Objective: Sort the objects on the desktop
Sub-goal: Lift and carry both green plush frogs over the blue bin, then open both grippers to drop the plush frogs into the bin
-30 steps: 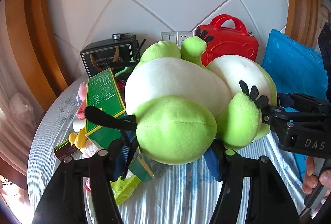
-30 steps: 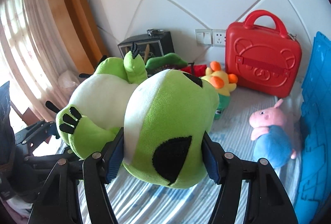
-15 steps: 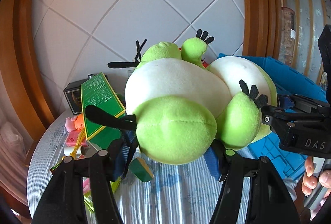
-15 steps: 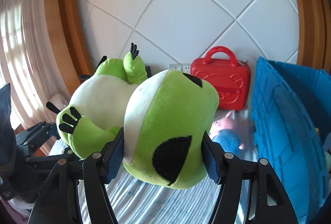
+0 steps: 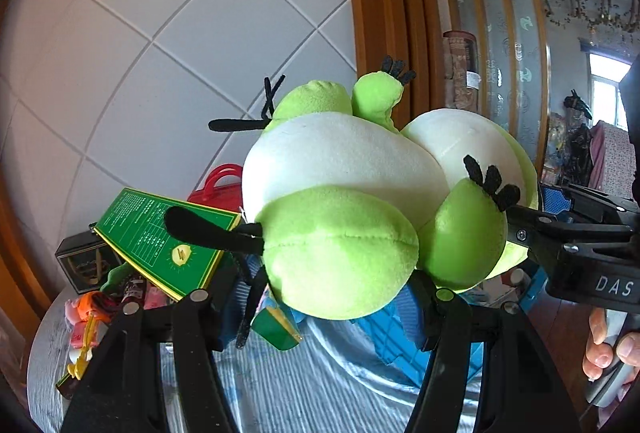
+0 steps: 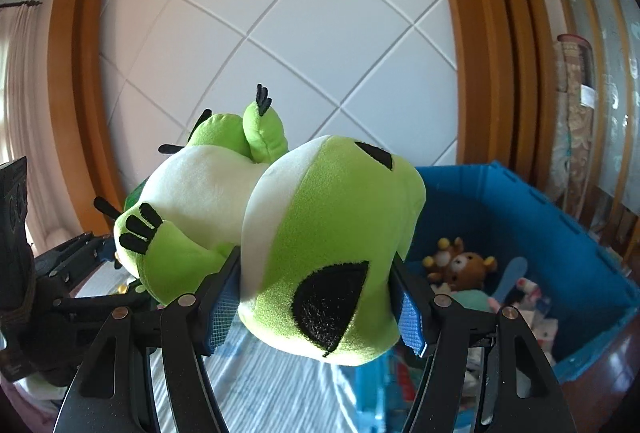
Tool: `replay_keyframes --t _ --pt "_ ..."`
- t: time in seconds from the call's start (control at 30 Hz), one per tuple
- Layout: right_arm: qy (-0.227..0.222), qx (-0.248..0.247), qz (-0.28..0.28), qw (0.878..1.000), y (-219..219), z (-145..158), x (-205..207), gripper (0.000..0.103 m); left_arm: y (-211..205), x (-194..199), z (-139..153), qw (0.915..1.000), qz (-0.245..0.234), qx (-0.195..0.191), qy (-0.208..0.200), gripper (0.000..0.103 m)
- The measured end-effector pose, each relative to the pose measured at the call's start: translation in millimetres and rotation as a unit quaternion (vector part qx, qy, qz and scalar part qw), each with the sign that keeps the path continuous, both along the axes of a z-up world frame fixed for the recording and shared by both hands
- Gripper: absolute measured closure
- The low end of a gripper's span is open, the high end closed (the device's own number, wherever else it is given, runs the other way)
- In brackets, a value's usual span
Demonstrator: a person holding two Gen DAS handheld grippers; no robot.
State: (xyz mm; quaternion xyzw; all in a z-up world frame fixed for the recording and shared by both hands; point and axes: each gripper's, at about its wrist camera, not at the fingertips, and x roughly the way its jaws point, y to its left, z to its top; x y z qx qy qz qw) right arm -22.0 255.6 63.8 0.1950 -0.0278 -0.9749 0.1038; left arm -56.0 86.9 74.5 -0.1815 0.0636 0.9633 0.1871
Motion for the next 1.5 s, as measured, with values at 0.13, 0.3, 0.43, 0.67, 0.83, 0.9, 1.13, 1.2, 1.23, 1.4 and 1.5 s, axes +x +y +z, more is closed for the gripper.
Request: replay_keyframes --t 0.13,0.3,0.43,0.67,0.83,0.9,1.13,1.2,1.23,1.4,1.5 --pt "0.005 -0.002 -0.028 1.0 67 4 8 0.036 73 -6 5 0.9997 -0.022 -0.007 0.005 0.041" --pt "-0.001 -0.01 -0.047 0.999 159 2 4 0.036 168 -21 1 0.9991 -0.038 -0.015 -0.006 0.04" --pt "-0.015 -0.014 -0.058 0.998 222 -7 -9 0.036 235 -36 -8 0.9985 -0.041 -0.031 -0.019 0.041" --pt "-0.043 -0.037 -0.073 0.996 302 -30 -25 0.036 308 -53 -31 0.9951 -0.055 -0.063 -0.053 0.04" --pt "-0.062 -0.048 -0.071 0.994 329 -48 -34 0.036 325 -58 -47 0.9932 -0.052 -0.075 -0.072 0.04" --pt "-0.07 -0.051 -0.067 0.994 331 -55 -40 0.036 324 -61 -53 0.9924 -0.047 -0.074 -0.086 0.041" --pt "-0.085 -0.051 -0.063 0.993 326 -62 -52 0.036 320 -65 -67 0.989 -0.025 -0.095 -0.111 0.035" --pt "-0.087 -0.052 -0.065 0.993 324 -63 -53 0.036 322 -61 -69 0.988 -0.013 -0.112 -0.106 0.035" --pt "-0.087 -0.055 -0.062 0.993 324 -63 -54 0.036 322 -59 -70 0.9878 -0.007 -0.117 -0.102 0.035" --pt "-0.081 -0.052 -0.068 0.993 321 -55 -50 0.011 304 -45 -67 0.9897 0.003 -0.102 -0.1 0.032" --pt "-0.074 -0.052 -0.07 0.993 317 -49 -43 0.0 291 -34 -62 0.9919 0.014 -0.088 -0.091 0.032"
